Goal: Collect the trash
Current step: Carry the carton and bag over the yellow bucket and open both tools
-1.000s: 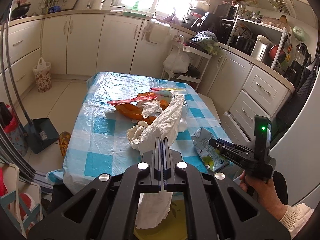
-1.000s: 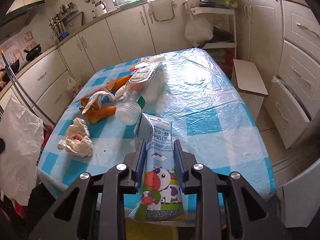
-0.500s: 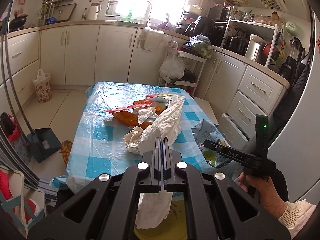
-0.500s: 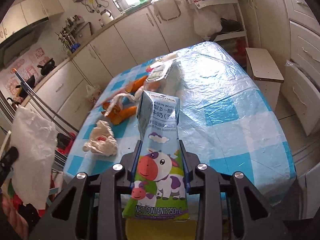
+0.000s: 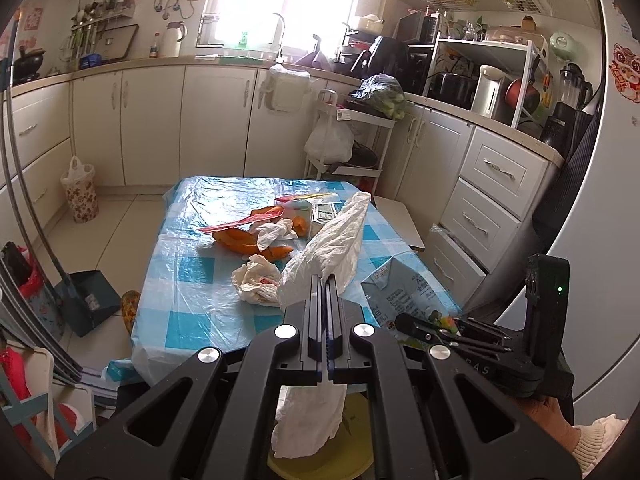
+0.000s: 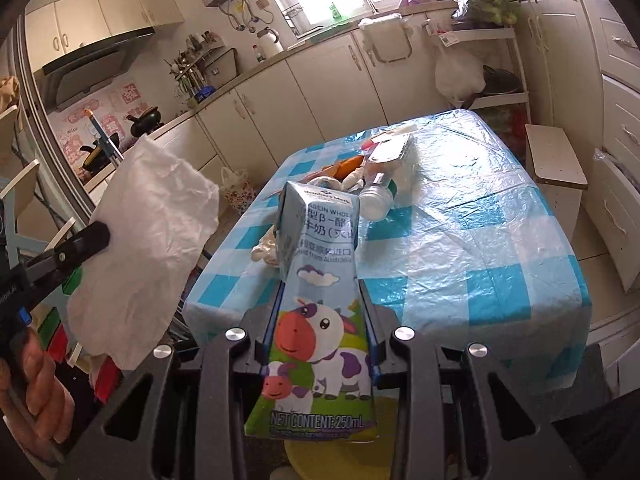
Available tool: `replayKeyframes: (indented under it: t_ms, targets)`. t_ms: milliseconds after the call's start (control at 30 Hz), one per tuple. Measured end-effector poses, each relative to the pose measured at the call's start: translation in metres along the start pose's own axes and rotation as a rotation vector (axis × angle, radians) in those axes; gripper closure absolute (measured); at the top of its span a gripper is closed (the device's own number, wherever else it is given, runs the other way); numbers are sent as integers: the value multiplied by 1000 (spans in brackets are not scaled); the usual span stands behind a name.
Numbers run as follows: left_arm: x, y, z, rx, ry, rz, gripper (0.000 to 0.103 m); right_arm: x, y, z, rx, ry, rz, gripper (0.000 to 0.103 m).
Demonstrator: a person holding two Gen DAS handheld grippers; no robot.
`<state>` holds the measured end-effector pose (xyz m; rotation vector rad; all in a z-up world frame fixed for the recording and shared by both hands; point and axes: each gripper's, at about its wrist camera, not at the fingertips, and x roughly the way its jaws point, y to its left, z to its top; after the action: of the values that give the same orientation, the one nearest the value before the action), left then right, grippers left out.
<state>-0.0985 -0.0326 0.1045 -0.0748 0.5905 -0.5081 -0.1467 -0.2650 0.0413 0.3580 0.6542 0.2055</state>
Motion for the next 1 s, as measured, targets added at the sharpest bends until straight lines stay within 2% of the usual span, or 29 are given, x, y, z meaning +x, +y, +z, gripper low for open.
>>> replayKeyframes:
  t_ms: [200, 333, 533, 567, 633, 667, 767, 933, 967, 1000]
  targets:
    - [-8, -7, -18, -3, 28, -23, 101, 7, 9, -20, -36, 75, -10, 69]
    - [6, -2, -45, -62, 107, -56, 101, 26, 13, -37, -59, 175, -34, 69]
    - [33, 13, -90, -147, 226, -72, 101, 49, 12, -57, -68, 278, -70, 68]
    - [37, 15, -96, -159, 243, -69, 101, 53, 11, -60, -64, 295, -75, 67]
    - [46, 21, -106, -187, 276, -67, 101, 59, 10, -65, -51, 329, -80, 58]
    - [51, 24, -110, -196, 289, -60, 101, 61, 9, -67, -48, 334, -85, 54]
    - [65, 27, -120, -213, 329, -52, 101, 61, 7, -66, -51, 326, -108, 53]
    - [82, 19, -128, -177, 395, -61, 100, 43, -2, -60, -6, 261, -139, 44]
    - [80, 16, -129, -163, 394, -55, 98, 38, -3, -57, 2, 240, -145, 41]
    - [78, 13, -128, -148, 386, -51, 91, 33, -4, -55, 8, 218, -151, 38]
